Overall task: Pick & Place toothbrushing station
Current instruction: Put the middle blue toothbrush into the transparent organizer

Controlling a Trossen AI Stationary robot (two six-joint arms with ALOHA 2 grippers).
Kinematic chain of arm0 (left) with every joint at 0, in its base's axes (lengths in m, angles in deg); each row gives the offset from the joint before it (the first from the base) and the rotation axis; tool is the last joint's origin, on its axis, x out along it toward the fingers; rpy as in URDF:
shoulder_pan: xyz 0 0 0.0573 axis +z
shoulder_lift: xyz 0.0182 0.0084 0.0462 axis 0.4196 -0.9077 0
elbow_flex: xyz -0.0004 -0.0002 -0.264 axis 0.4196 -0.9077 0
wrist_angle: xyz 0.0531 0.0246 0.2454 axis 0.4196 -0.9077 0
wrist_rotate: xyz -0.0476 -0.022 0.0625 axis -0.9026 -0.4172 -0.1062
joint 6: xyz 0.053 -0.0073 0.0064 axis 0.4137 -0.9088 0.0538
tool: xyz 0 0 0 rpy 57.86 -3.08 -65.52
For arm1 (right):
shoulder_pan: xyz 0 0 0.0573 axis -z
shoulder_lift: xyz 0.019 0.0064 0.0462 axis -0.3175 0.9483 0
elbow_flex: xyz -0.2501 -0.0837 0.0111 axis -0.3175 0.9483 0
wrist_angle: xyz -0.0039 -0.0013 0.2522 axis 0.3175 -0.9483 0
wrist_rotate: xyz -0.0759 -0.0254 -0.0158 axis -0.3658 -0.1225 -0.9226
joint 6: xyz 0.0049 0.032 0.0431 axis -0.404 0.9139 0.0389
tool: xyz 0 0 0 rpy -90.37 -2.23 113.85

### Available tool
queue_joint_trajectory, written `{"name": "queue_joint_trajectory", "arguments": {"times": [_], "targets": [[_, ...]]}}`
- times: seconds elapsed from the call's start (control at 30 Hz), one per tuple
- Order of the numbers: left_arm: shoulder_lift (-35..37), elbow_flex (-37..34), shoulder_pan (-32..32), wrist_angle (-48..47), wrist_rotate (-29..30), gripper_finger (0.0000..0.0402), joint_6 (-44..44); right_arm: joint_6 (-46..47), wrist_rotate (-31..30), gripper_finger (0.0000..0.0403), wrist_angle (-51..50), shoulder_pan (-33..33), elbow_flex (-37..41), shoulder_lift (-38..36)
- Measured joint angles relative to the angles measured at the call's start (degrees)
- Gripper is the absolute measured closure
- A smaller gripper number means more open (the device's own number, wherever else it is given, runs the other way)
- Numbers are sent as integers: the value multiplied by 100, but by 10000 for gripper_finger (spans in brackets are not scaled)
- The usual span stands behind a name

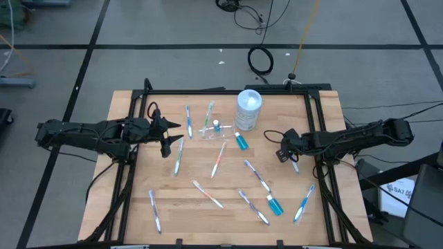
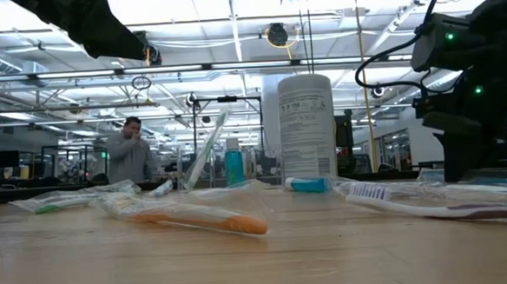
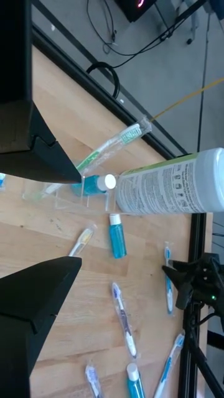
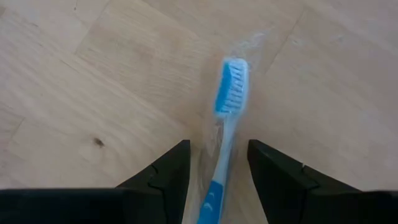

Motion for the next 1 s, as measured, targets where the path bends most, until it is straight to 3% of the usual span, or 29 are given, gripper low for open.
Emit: {"name": "queue_joint_trajectory", "arguments": {"times": [0.13, 0.4, 0.67, 0.83, 1.0], "targets": [[-1, 0, 0, 0, -2, 190, 0, -192, -3, 262, 42, 0, 3, -1], [-1, 0, -2, 0, -3, 190, 0, -278, -60, 331, 198, 2, 11, -19], [-1, 0, -2, -2, -9, 190, 0, -981, -209, 384, 961, 10, 51, -618], [-1, 0, -4, -2, -13, 190, 2, -1769, -225, 396, 2252, 37, 44, -1137], [-1, 0, 0, 1, -13, 190, 2, -2847, -270, 393, 4326, 8, 28, -1325]]}}
